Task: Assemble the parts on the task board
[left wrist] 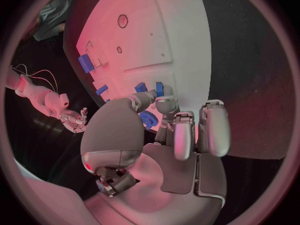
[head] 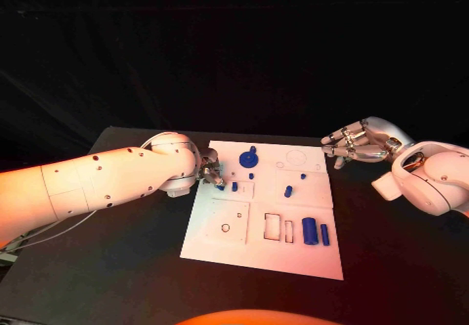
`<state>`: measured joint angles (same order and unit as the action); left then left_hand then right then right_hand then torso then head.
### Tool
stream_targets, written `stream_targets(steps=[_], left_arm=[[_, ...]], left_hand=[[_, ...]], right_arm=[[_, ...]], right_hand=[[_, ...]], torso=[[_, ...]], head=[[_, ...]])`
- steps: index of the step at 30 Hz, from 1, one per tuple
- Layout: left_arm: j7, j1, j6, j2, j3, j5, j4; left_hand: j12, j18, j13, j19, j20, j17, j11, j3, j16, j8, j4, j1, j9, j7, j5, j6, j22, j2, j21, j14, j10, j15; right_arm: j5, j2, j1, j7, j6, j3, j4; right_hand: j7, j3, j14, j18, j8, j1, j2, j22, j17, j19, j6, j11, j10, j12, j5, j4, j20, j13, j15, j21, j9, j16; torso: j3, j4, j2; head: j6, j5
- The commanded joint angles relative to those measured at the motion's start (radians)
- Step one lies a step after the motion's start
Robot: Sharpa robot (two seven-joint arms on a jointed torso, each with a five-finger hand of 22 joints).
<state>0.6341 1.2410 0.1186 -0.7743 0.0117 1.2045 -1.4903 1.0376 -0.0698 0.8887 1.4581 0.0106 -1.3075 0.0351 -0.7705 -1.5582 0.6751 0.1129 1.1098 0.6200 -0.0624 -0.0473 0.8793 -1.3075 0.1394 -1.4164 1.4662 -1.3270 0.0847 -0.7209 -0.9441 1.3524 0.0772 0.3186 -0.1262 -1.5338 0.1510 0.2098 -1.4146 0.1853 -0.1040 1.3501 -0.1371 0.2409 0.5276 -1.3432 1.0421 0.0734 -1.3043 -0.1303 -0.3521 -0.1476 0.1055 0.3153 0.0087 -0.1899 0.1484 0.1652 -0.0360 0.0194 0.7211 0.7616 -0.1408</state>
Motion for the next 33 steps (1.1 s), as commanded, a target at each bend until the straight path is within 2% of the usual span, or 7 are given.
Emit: stream_targets(steps=[1, 7, 16, 26, 33], left_arm=[[-0.005, -0.001, 0.044, 0.004, 0.000, -0.012, 0.002], [-0.003, -0.001, 0.059, 0.005, 0.000, -0.015, 0.006], [0.000, -0.001, 0.054, 0.007, 0.000, -0.016, 0.015], [0.002, 0.000, 0.045, 0.009, 0.000, -0.016, 0.021], [0.003, 0.000, 0.039, 0.018, 0.000, -0.016, 0.033]], left_hand=[[-0.011, 0.014, -0.011, 0.006, -0.001, -0.250, 0.001, -0.070, -0.003, 0.003, -0.069, -0.024, 0.014, 0.026, -0.002, 0.018, -0.008, 0.013, -0.002, 0.101, -0.005, 0.007], [-0.015, 0.014, -0.018, 0.007, -0.002, -0.251, 0.006, -0.010, -0.004, 0.005, -0.033, -0.059, 0.012, 0.033, -0.002, 0.030, -0.010, 0.022, -0.002, 0.101, -0.007, 0.011], [-0.013, 0.015, -0.016, 0.010, -0.004, -0.251, 0.010, 0.057, -0.004, 0.002, -0.001, -0.074, 0.006, 0.038, -0.002, 0.043, -0.016, 0.027, -0.006, 0.101, -0.011, 0.016], [-0.011, 0.016, -0.016, 0.012, -0.004, -0.251, 0.010, 0.155, -0.004, -0.006, 0.039, -0.080, -0.003, 0.037, -0.002, 0.053, -0.020, 0.017, -0.007, 0.101, -0.013, 0.016], [-0.011, 0.016, -0.016, 0.012, -0.004, -0.251, 0.010, 0.179, -0.004, -0.008, 0.047, -0.076, -0.006, 0.037, -0.002, 0.054, -0.020, 0.010, -0.007, 0.101, -0.013, 0.016]], right_arm=[[-0.002, -0.001, 0.000, 0.002, -0.009, 0.000, -0.001], [-0.002, -0.002, 0.000, 0.002, -0.008, 0.000, -0.002], [-0.001, -0.003, 0.000, 0.001, -0.007, 0.000, -0.003], [-0.001, -0.004, 0.000, 0.001, -0.005, 0.000, -0.006], [-0.001, -0.005, 0.000, 0.001, -0.004, 0.000, -0.008]], right_hand=[[0.001, -0.001, 0.007, -0.004, 0.002, -0.011, 0.002, -0.002, 0.001, 0.005, -0.004, -0.002, 0.007, -0.004, -0.004, -0.003, 0.004, 0.001, -0.001, 0.006, 0.002, -0.005], [0.000, -0.001, 0.007, -0.003, 0.001, -0.012, 0.002, -0.002, 0.003, 0.005, -0.005, -0.002, 0.008, -0.004, -0.005, -0.004, 0.004, 0.003, -0.001, 0.006, 0.002, -0.005], [0.001, -0.002, 0.008, -0.003, 0.001, -0.013, 0.003, -0.003, 0.004, 0.005, -0.005, -0.002, 0.008, -0.004, -0.005, -0.005, 0.004, 0.004, -0.001, 0.006, 0.002, -0.006], [0.001, -0.002, 0.008, -0.003, 0.001, -0.013, 0.003, -0.003, 0.004, 0.005, -0.005, -0.002, 0.008, -0.004, -0.005, -0.005, 0.004, 0.004, -0.001, 0.006, 0.002, -0.006], [0.001, -0.002, 0.008, -0.003, 0.001, -0.014, 0.004, -0.003, 0.005, 0.005, -0.005, -0.002, 0.008, -0.004, -0.005, -0.006, 0.005, 0.005, -0.001, 0.006, 0.002, -0.006]], torso=[[-0.0003, -0.0006, 0.000], [0.0001, -0.0004, 0.000], [0.0002, -0.0008, 0.000], [0.0004, -0.0004, 0.000], [0.0005, 0.0002, 0.000]], head=[[0.000, 0.001], [0.001, 0.001], [0.002, 0.002], [0.003, 0.003], [0.003, 0.006]])
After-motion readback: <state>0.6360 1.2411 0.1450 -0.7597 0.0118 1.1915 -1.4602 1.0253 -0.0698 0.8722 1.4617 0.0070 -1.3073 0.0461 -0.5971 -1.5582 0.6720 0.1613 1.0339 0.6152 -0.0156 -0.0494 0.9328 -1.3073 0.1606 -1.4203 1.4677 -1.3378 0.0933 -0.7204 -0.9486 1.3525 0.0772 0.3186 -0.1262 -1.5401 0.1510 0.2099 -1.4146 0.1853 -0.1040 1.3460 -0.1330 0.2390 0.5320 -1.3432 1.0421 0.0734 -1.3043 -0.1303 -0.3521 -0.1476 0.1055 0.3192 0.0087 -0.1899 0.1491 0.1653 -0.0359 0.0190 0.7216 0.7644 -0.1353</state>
